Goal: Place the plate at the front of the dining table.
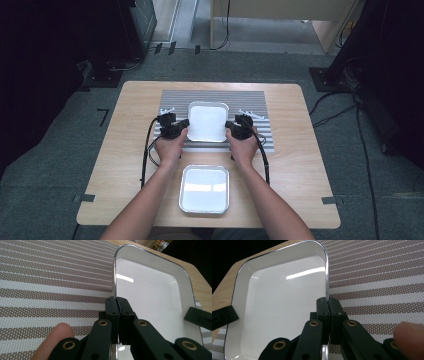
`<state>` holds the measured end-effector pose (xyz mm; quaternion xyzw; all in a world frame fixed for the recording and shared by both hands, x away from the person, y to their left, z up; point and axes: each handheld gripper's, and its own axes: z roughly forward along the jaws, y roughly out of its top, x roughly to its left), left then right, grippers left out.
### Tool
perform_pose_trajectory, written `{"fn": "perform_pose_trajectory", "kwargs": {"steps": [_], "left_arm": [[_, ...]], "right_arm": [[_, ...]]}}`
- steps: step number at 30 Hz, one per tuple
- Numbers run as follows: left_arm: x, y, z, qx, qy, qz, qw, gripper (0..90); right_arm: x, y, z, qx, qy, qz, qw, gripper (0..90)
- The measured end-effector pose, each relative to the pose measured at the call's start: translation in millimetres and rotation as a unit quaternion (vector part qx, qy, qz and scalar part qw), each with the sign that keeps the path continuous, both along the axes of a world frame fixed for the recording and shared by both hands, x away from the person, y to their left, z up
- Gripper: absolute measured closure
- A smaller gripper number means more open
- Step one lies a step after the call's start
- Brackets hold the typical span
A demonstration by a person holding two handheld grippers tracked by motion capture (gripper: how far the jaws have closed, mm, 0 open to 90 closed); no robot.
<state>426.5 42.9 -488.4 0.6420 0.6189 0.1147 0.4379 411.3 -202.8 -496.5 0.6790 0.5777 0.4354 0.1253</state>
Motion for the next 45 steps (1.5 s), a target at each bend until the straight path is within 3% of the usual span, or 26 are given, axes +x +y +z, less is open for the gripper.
{"fn": "perform_pose_trajectory", "kwargs": {"steps": [6, 10, 15, 25, 27, 29, 30, 35, 39, 41, 45], "left_arm": [[13.1, 2.4, -11.7, -0.009, 0.027, 0.008, 0.9996, 89.5], [20.4, 0.9, -10.9, -0.009, 0.030, 0.014, 0.9994, 89.3], [31.0, -1.3, -13.8, -0.015, 0.050, 0.020, 0.9985, 89.2], [36.7, -3.0, -22.7, -0.014, 0.060, 0.013, 0.9980, 85.2], [37.6, -0.2, -23.7, -0.037, 0.064, 0.002, 0.9973, 77.1], [37.0, 2.8, -21.8, -0.054, 0.068, -0.006, 0.9962, 63.2], [36.1, 4.3, -20.1, -0.051, 0.067, -0.007, 0.9965, 58.6], [26.1, 9.9, -8.5, -0.016, 0.051, -0.014, 0.9985, 57.8], [19.8, 1.1, -11.3, 0.018, 0.087, -0.023, 0.9958, 61.3], [17.1, -6.6, -12.4, 0.040, 0.084, -0.030, 0.9952, 64.5], [18.5, -15.5, -10.7, 0.058, 0.090, -0.027, 0.9939, 70.2]], "right_arm": [[14.8, 4.6, -9.4, -0.013, 0.015, 0.004, 0.9998, 89.9], [24.5, 4.2, -11.2, -0.008, 0.022, 0.003, 0.9997, 89.9], [35.4, 3.6, -11.7, -0.012, 0.030, -0.004, 0.9995, 89.9], [45.7, 3.1, -18.8, -0.010, 0.044, -0.005, 0.9989, 89.0], [47.1, 2.4, -19.3, -0.005, 0.045, 0.000, 0.9990, 87.0], [46.9, -0.6, -20.9, 0.016, 0.045, 0.009, 0.9988, 77.5], [45.6, -3.2, -21.0, 0.030, 0.042, 0.013, 0.9986, 75.1], [33.3, -13.2, -19.0, 0.028, 0.032, 0.003, 0.9991, 74.5], [22.1, -11.4, -22.1, 0.028, 0.039, 0.020, 0.9987, 78.5], [18.8, -7.5, -21.3, 0.013, 0.041, 0.026, 0.9987, 83.2], [15.9, 0.2, -17.5, -0.011, 0.047, 0.018, 0.9987, 87.3]]}}
